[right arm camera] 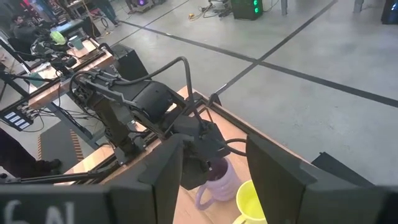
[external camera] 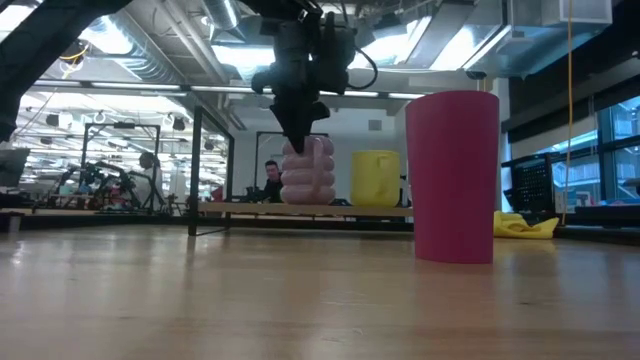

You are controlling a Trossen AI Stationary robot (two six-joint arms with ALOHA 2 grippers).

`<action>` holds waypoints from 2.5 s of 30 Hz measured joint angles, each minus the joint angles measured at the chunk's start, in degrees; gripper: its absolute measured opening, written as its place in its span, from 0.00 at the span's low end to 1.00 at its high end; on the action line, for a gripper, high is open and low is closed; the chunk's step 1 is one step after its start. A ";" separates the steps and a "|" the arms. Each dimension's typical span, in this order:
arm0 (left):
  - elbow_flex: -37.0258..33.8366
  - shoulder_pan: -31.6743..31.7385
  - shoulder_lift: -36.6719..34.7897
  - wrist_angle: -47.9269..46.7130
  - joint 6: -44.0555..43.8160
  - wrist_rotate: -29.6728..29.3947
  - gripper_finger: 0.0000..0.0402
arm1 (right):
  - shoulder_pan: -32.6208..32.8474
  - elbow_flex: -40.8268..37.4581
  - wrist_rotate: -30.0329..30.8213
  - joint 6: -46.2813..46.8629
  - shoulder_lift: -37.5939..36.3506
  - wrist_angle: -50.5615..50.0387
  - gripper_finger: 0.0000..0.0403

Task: Stack small to large cups/mugs on shelf
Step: Put the purple cup on the shelf

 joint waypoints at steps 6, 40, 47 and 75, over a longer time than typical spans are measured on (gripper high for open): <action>0.00 -0.15 0.00 0.42 -0.34 -0.43 0.10 | 0.00 0.01 0.00 0.06 0.00 0.00 0.44; -0.02 -3.28 0.00 1.54 -1.76 -2.31 0.12 | 0.00 0.02 0.15 -0.31 0.00 -0.79 0.44; 0.00 -2.03 -0.07 2.30 -3.24 -2.36 0.21 | 0.01 0.02 0.15 -0.28 0.02 -1.42 0.44; 0.00 -2.08 -0.07 5.38 3.99 -2.56 0.28 | 0.01 0.01 0.60 -0.46 0.02 -1.49 0.44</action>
